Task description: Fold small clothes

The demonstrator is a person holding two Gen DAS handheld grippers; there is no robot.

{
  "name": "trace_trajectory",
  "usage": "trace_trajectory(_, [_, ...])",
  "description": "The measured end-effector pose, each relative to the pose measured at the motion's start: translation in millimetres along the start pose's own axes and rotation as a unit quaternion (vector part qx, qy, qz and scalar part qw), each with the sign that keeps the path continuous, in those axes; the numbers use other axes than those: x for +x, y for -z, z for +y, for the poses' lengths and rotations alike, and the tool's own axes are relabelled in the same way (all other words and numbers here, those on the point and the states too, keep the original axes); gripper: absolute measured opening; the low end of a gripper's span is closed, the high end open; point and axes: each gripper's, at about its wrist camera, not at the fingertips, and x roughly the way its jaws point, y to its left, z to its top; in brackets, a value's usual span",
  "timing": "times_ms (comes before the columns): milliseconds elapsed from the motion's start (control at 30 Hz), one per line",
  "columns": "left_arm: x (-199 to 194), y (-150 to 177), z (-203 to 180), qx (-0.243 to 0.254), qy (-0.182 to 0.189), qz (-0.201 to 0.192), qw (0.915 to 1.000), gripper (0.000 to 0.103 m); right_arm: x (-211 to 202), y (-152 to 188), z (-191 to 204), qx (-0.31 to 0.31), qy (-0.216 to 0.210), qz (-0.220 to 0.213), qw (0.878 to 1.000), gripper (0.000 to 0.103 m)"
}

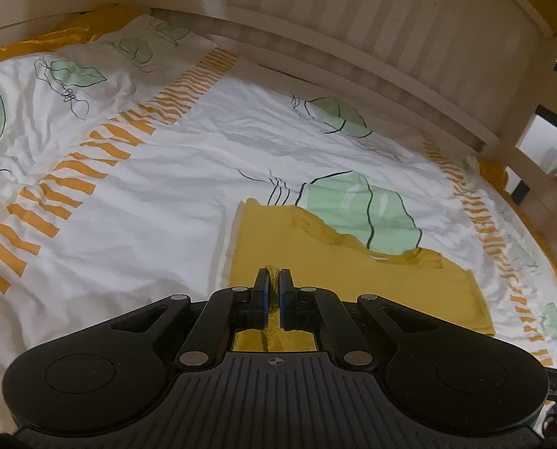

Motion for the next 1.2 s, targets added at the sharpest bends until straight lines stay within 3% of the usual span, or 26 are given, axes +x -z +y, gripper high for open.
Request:
trace_trajectory(167, [3.5,1.2,2.7,-0.001,-0.003,0.003,1.0000,0.004,18.4,2.2,-4.3,-0.004,0.012,0.023,1.000,0.055])
trace_trajectory(200, [4.0,1.7,3.3,-0.002,-0.004,0.004,1.0000,0.004,19.3,3.0,-5.3,-0.003,0.011,0.026,1.000,0.049])
trace_trajectory(233, [4.7,2.1,3.9,-0.002,-0.004,0.005,1.0000,0.004,19.8,3.5,-5.8,-0.002,0.006,0.030,1.000,0.026])
trace_trajectory(267, [5.3,2.6,4.3,-0.003,-0.004,0.005,1.0000,0.004,19.3,4.6,-5.3,-0.003,-0.002,0.032,0.999,0.010])
trace_trajectory(400, [3.5,2.6,6.2,-0.012,-0.003,0.005,0.9999,0.004,2.7,2.9,7.7,-0.023,-0.019,0.005,1.000,0.009])
trace_trajectory(500, [-2.3,-4.7,4.7,-0.010,0.005,-0.005,0.9999,0.004,-22.7,-14.3,13.7,-0.029,-0.016,-0.056,0.998,0.009])
trace_trajectory(600, [-0.3,-21.0,3.0,-0.018,0.016,-0.014,0.9996,0.004,-35.4,-43.1,8.3,-0.029,0.007,-0.108,0.994,0.009])
trace_trajectory(733, [20.5,-43.9,0.1,-0.034,0.021,-0.018,0.9990,0.004,-22.4,-79.4,-10.7,-0.022,0.054,-0.141,0.988,0.009])
trace_trajectory(900, [65.6,-64.0,-2.7,-0.053,0.013,-0.005,0.9985,0.004,16.8,-101.6,-30.2,-0.011,0.095,-0.135,0.986,0.009])
trace_trajectory(1200, [137.9,-67.2,-8.8,-0.030,-0.043,0.025,0.9983,0.005,69.2,-101.5,-56.7,0.025,0.131,-0.098,0.986,0.009])
